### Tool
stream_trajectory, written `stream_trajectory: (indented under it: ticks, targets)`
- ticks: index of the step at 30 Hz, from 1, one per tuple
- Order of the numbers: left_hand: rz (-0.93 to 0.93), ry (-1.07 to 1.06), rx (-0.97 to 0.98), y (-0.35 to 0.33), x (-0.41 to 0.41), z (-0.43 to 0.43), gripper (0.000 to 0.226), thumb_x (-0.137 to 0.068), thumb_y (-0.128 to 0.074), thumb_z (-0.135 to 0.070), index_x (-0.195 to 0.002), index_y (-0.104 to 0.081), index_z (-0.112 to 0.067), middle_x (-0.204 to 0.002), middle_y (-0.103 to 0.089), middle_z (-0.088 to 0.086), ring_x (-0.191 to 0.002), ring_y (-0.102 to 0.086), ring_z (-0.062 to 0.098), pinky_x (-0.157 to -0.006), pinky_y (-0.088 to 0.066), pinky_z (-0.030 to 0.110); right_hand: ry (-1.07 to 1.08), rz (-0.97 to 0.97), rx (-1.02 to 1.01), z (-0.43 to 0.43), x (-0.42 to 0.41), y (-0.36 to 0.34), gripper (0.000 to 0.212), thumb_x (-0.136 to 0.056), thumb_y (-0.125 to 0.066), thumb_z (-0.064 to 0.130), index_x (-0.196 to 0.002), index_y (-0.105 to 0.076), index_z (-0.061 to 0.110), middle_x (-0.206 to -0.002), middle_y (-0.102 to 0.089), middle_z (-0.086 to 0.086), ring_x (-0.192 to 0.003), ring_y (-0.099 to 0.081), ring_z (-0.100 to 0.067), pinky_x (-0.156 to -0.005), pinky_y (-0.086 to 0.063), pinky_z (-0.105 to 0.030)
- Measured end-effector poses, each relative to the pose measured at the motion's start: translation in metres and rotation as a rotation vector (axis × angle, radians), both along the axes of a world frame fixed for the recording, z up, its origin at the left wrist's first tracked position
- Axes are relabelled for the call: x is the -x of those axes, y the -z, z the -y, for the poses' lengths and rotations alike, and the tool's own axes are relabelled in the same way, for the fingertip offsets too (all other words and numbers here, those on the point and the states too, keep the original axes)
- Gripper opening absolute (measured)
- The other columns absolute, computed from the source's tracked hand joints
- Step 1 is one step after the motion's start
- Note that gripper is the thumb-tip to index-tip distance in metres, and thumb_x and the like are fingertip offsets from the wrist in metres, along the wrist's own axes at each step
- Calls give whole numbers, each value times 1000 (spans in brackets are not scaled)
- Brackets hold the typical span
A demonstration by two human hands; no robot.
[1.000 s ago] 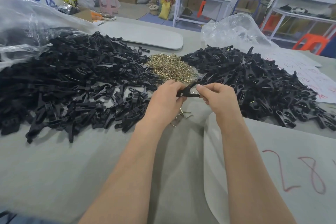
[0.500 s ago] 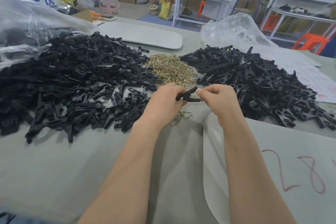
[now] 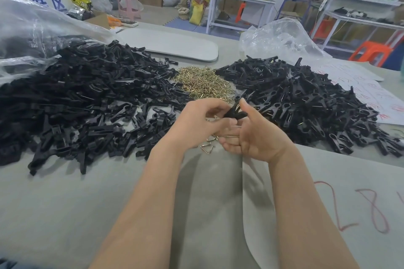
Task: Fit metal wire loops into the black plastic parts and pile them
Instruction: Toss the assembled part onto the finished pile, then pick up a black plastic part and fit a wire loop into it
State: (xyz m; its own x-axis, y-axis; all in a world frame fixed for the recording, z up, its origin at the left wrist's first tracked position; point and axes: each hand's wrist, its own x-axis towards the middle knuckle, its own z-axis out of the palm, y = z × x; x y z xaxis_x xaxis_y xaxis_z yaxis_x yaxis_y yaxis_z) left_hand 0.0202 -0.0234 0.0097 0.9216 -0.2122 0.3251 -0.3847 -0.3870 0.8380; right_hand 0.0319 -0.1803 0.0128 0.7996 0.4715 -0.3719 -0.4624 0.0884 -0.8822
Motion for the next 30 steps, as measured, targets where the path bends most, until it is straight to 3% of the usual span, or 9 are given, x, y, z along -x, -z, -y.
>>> stream_trajectory:
  ticks: [3,6,9,14,18,20,23,26,30]
  targets:
    - [39,-4,2,-2,1,0,16,-79,-75,-25,-91,-65,-29,-91,-64,-16,-86,-56,-9,-78,-38,8,-20,41,-24,-5,1,-1,57,-66,-52,59,-68,-73,6,-67,-71,-10,-56,-68,-13,-52,-54,-20]
    - [15,26,55,-4,2,1,20,-79,-74,-21,-97,-66,-26,-99,-63,-9,-97,-60,5,-94,-46,27,26,88,-16,-8,-2,2,57,-84,-47,48,-57,-73,6,-61,-70,-9,-50,-66,-11,-48,-52,-18]
    - [-13,42,77,-5,3,2,23,-80,-74,-19,-100,-67,-27,-96,-67,-10,-96,-62,6,-95,-49,34,66,88,-6,-10,-3,6,60,-94,-42,43,-56,-73,8,-58,-68,-7,-47,-64,-11,-47,-53,-18]
    - [-10,-12,75,-2,0,0,18,-81,-74,-21,-93,-68,-33,-82,-67,-16,-82,-60,-2,-80,-45,18,137,125,89,-3,-6,3,63,-65,-56,68,-94,-65,13,-74,-72,-6,-60,-69,-15,-53,-55,-22]
    - [9,-107,-253,7,-4,3,39,-82,-71,-27,-120,-63,-26,-111,-60,-7,-104,-53,9,-90,-37,20,349,471,367,-2,-9,4,15,-88,-65,17,-101,-68,9,-68,-67,-1,-48,-58,-7,-49,-50,-19]
    - [-19,-235,-391,10,-8,2,51,-83,-69,-35,-132,-54,-26,-131,-50,-3,-120,-46,18,-105,-34,33,734,635,431,2,-13,6,18,-89,-59,7,-107,-64,6,-74,-67,-1,-51,-61,-6,-57,-53,-23]
    - [-88,-638,-559,13,-11,-12,45,-88,-61,-37,-130,-52,-26,-138,-45,1,-128,-39,27,-111,-21,46,1157,612,226,15,-14,1,60,-93,-55,21,-146,-28,17,-129,-55,-15,-84,-65,-4,-87,-50,-25]
    - [-274,-787,-609,17,-10,-23,37,-91,-53,-25,-128,-52,-25,-141,-41,6,-135,-28,33,-113,-4,56,1054,749,540,7,-11,7,79,-93,-51,16,-151,3,24,-158,-14,-7,-126,-42,-6,-103,-38,-25]
    - [-373,-780,-674,20,-13,-23,32,-92,-47,-20,-123,-56,-24,-135,-45,8,-132,-32,34,-112,-5,55,623,1051,734,-36,-5,18,57,-94,-49,8,-147,-28,10,-146,-40,-7,-130,-43,-18,-110,-35,-31]
